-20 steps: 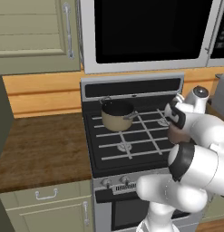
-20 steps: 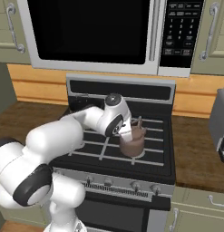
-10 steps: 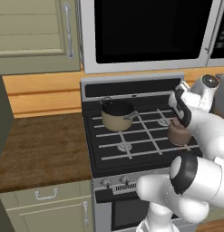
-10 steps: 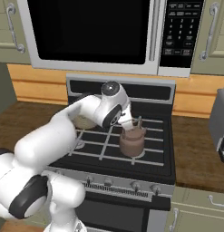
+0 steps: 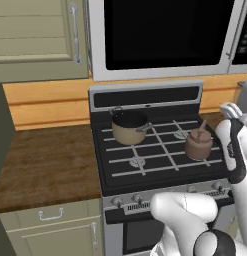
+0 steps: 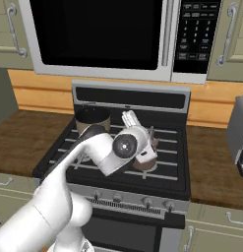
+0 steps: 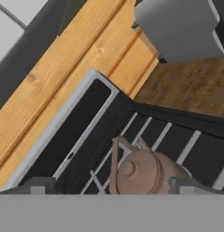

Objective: Pick the kettle from the counter and place it on a stove burner. Then turn the burner on.

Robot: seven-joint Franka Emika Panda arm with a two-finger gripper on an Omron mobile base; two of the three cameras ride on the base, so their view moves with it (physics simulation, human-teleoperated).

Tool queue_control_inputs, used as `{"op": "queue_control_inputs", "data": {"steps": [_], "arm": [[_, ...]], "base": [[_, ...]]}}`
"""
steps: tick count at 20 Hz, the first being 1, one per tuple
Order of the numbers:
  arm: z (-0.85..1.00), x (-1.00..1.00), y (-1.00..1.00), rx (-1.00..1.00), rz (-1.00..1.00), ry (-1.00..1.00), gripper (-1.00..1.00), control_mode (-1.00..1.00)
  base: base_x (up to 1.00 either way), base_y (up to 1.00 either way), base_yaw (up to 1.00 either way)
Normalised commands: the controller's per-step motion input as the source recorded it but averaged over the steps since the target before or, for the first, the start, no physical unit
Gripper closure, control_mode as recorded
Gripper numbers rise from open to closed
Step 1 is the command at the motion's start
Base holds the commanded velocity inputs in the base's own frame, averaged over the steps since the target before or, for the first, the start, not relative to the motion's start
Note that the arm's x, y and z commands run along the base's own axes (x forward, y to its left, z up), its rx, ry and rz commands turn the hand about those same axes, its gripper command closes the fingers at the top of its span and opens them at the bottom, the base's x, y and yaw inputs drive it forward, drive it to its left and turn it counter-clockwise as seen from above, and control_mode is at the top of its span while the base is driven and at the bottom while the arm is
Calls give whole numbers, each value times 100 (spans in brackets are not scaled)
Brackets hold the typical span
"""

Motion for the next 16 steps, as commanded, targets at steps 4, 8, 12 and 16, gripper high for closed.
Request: {"op": "queue_control_inputs", "data": {"steps": [4, 8, 12, 16], "arm": [[-2, -100, -68, -15, 16, -29, -100, -100], [-55, -100, -86, -21, 21, -24, -100, -100], [-100, -100, -68, -34, 26, -10, -100, -100], [-100, -100, -36, -49, 31, -16, -100, -100]], "base": [[0, 0, 0], [0, 0, 0], [0, 0, 0], [0, 0, 0]]}}
